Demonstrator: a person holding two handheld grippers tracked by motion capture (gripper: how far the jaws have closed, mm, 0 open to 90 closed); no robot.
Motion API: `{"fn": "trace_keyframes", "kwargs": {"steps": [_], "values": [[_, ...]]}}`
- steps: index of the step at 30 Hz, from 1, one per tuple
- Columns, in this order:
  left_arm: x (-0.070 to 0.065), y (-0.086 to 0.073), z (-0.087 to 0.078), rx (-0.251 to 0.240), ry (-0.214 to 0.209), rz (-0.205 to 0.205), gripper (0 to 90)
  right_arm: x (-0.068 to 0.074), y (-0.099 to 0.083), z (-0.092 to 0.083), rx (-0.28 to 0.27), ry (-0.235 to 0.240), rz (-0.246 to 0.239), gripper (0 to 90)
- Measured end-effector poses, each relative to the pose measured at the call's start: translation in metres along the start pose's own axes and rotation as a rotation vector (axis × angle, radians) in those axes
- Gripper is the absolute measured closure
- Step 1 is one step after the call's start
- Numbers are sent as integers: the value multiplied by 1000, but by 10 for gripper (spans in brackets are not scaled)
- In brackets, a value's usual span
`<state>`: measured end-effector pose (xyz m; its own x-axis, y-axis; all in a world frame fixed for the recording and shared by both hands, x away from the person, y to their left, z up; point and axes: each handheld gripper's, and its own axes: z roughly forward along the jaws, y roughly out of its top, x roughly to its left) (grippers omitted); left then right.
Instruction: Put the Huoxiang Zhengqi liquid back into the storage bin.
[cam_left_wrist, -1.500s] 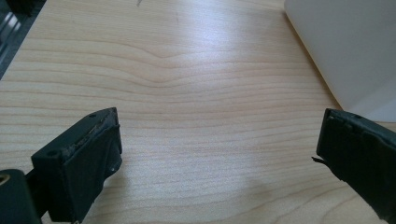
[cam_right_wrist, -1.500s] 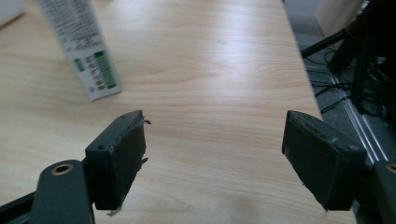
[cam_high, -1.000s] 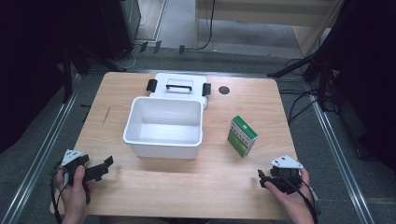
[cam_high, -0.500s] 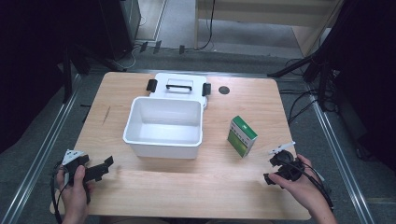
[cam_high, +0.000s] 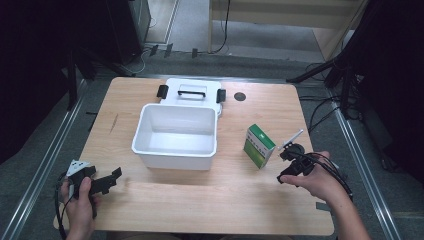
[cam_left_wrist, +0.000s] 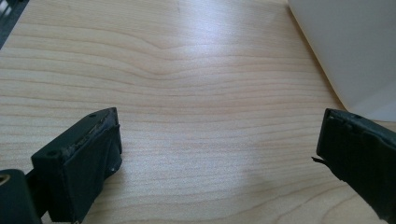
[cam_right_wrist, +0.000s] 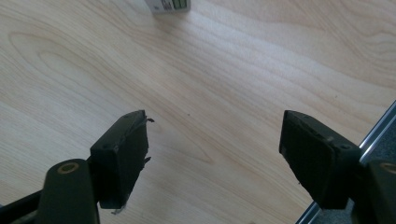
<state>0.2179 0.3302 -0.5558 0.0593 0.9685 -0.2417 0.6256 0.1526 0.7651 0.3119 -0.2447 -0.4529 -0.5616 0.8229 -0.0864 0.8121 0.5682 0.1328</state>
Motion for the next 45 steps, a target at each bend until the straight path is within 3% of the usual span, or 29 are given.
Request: {"fn": "trace_keyframes", "kwargs": {"steps": [4,7,13,18,26,45], "values": [[0,0,0,5,-4,0,10,2,8,-4,3,8,-18,286],[0,0,0,6,-4,0,10,3,13,-8,8,42,-35,308],[0,0,0,10,-3,3,10,2,27,-25,-14,64,0,331],[0,0,0,12,-4,6,10,5,38,-34,-17,90,-8,342],[0,0,1,11,-6,3,10,12,56,-41,-23,78,-30,344],[0,0,1,16,-11,0,10,18,109,-51,-7,60,-8,339]]}}
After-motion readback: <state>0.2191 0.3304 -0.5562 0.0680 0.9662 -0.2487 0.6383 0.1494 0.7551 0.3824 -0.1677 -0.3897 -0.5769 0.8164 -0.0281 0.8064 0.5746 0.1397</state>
